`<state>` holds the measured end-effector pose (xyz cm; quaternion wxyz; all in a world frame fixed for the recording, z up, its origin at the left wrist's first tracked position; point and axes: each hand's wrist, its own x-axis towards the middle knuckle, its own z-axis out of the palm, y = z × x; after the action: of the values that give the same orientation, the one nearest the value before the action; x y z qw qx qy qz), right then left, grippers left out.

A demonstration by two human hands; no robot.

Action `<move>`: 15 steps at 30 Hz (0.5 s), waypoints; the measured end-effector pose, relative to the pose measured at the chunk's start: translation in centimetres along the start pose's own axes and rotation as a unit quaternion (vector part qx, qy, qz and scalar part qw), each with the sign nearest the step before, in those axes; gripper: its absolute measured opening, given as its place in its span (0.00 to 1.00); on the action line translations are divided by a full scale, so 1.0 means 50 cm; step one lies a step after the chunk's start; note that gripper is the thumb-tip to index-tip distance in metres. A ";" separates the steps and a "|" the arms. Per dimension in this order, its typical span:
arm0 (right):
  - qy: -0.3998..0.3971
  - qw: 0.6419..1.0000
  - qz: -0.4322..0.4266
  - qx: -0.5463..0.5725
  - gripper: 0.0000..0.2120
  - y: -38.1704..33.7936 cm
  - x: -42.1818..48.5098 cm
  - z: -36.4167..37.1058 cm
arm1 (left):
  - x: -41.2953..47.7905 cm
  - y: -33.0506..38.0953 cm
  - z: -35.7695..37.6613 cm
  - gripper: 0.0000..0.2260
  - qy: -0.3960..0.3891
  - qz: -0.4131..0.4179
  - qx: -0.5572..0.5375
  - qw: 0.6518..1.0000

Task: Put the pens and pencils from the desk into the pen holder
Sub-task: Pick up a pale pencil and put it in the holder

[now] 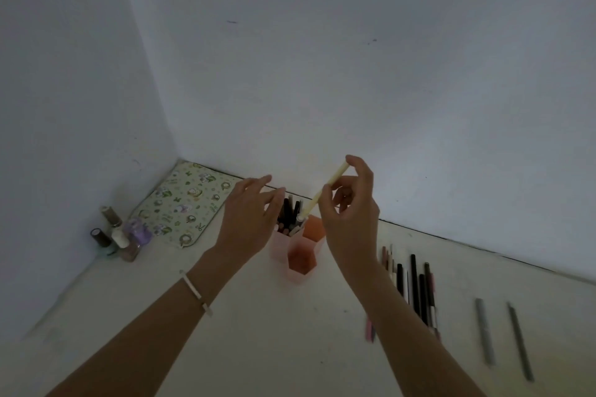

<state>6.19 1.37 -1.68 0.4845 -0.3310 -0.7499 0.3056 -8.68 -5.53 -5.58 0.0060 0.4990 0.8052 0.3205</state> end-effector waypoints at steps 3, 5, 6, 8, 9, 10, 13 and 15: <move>-0.027 0.999 -0.018 -0.038 0.24 0.012 -0.009 0.019 | 0.013 0.002 -0.028 0.23 0.022 -0.008 -0.022 0.999; -0.038 0.997 -0.028 -0.056 0.22 0.022 -0.013 0.028 | 0.023 0.005 -0.058 0.21 0.103 -0.034 -0.065 0.992; -0.043 0.996 -0.032 -0.070 0.22 0.027 -0.015 0.032 | 0.027 0.008 -0.074 0.19 0.149 -0.048 -0.096 0.983; -0.056 0.993 -0.029 -0.099 0.23 0.037 -0.019 0.040 | 0.037 0.016 -0.104 0.17 0.217 -0.066 -0.152 0.962; -0.063 0.991 -0.025 -0.111 0.23 0.041 -0.020 0.042 | 0.039 0.023 -0.115 0.16 0.235 -0.064 -0.167 0.955; -0.067 0.990 -0.023 -0.119 0.23 0.044 -0.022 0.043 | 0.040 0.031 -0.123 0.16 0.246 -0.056 -0.173 0.952; -0.075 0.989 -0.021 -0.122 0.18 0.050 -0.025 0.046 | 0.040 0.060 -0.130 0.15 0.250 -0.027 -0.206 0.946; -0.091 0.986 -0.019 -0.135 0.13 0.051 -0.026 0.049 | 0.041 0.080 -0.124 0.14 0.245 -0.018 -0.231 0.941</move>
<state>4.84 1.53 -5.20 0.3708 -0.3499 -0.8315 0.2206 -8.53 -5.87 2.08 -0.0701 0.3751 0.6944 0.6101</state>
